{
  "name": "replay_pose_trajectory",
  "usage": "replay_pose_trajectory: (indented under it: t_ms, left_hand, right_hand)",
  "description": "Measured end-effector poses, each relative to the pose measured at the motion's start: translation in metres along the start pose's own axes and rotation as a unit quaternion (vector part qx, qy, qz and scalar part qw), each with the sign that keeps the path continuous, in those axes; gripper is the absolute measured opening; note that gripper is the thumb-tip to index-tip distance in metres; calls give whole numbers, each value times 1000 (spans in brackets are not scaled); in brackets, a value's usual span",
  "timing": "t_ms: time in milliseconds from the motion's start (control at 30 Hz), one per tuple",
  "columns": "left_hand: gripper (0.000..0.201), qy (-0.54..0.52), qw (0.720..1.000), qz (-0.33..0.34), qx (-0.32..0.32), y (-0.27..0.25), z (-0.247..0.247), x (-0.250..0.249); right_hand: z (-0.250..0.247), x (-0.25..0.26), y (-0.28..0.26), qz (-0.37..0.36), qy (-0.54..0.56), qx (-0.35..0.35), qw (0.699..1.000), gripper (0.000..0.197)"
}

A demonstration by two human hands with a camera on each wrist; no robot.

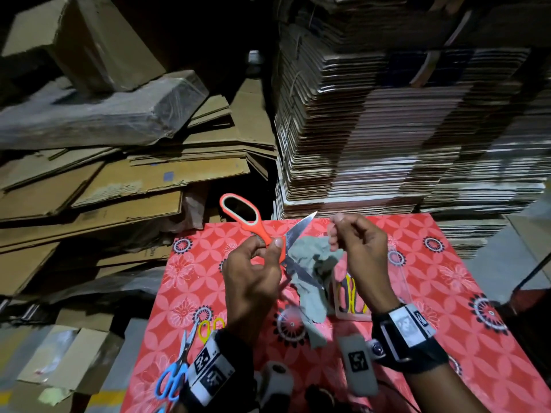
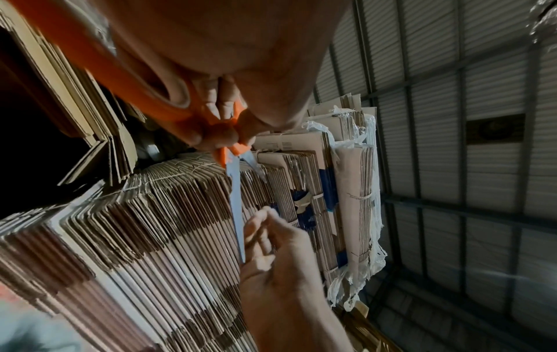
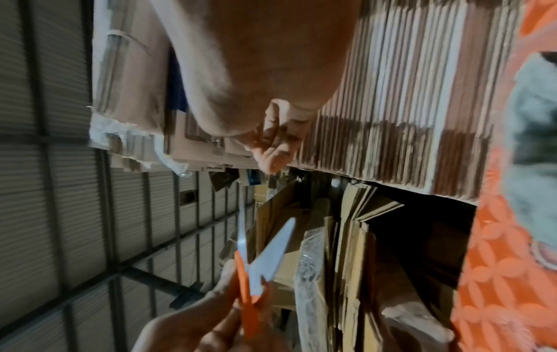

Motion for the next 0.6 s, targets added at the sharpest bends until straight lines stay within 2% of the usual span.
replay_pose_trajectory:
  t_ms: [100,233,333,400,533,600]
  left_hand:
    - [48,15,1000,1,0,0,-1,0]
    - [44,32,999,-13,-4,2,-1,9]
    - [47,32,999,-41,3,3,0,19]
    - [49,43,998,-46,10,4,1,23]
    - [50,63,996,-63,16,6,3,33]
    - [48,68,995,-70,16,7,5,37]
  right_hand:
    - [-12,-44,1,52,-139,24,989,28]
    - [-31,-128,-3,182,-335,112,918,15]
    - [-38,-161,-8,196,-424,121,876,17]
    - [-38,-175,-9,209,-453,116,859,6]
    - [-32,-196,-10,249,-502,116,820,54]
    - [-28,-207,-15,273,-532,142,788,77]
Point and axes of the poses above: each hand's wrist, its own y-axis towards the middle knuckle, its own z-axis out of the palm, x = y × z, the point moved 8 cm from there along y, towards the middle knuckle, and after that the axes turned 12 degrees about y, right-handed, at the moved point
